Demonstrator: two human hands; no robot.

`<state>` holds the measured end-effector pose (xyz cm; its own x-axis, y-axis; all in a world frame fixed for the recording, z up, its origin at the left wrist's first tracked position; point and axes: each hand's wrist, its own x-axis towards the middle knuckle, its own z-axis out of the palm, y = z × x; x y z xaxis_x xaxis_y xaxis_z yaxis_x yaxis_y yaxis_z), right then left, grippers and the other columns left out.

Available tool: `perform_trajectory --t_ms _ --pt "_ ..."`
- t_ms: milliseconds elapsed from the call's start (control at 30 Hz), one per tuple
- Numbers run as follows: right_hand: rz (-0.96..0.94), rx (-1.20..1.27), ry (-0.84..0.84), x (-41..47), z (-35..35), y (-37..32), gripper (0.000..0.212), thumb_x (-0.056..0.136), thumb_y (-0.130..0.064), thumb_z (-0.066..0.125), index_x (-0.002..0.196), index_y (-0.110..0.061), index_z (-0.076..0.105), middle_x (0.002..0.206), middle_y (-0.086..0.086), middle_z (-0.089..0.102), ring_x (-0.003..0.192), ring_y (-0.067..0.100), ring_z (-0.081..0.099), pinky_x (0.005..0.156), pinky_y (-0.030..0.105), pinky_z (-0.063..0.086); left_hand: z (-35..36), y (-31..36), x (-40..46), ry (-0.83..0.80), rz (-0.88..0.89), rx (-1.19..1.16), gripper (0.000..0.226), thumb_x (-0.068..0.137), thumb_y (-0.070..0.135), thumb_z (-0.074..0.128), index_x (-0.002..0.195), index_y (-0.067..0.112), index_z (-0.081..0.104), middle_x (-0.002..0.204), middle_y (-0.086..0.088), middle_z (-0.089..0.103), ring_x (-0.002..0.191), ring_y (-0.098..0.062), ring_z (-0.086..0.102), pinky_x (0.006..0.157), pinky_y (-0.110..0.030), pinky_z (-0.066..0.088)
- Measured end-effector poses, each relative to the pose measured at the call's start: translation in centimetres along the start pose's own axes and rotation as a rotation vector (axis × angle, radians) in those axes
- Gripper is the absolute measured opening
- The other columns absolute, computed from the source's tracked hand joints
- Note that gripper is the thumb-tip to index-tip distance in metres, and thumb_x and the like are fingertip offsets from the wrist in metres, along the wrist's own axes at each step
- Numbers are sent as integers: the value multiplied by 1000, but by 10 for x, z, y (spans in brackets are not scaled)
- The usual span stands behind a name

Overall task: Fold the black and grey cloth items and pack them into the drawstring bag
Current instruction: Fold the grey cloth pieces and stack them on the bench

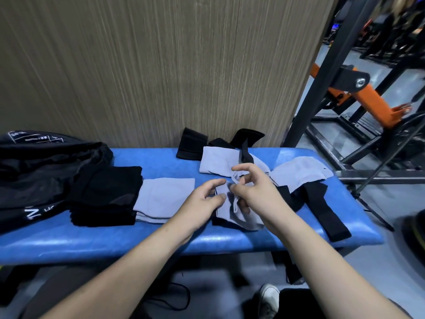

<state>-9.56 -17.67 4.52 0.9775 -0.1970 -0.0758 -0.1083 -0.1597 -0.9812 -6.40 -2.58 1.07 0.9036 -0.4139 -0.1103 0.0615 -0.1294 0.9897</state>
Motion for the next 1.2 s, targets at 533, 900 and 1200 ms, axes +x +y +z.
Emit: perform_trajectory --t_ms 533,900,1200 --pt "2 -79 179 10 -32 4 27 91 -11 61 114 -25 59 94 -1 57 75 12 54 67 23 41 -10 16 -6 72 128 -194 56 97 -3 53 140 31 46 117 -13 66 96 -14 66 75 -19 52" --pt "-28 280 -145 18 14 -7 54 90 6 60 128 -32 57 72 9 57 74 24 55 68 38 45 -72 28 -22 318 191 -29 35 96 1 51 113 28 66 106 -2 72 94 -9 62 90 -27 43" --pt "-43 166 -164 30 67 -4 42 89 5 57 114 -28 63 79 9 53 70 22 51 58 33 42 -117 13 -38 417 96 423 36 82 24 76 115 32 65 86 12 57 73 -4 53 74 -22 41"
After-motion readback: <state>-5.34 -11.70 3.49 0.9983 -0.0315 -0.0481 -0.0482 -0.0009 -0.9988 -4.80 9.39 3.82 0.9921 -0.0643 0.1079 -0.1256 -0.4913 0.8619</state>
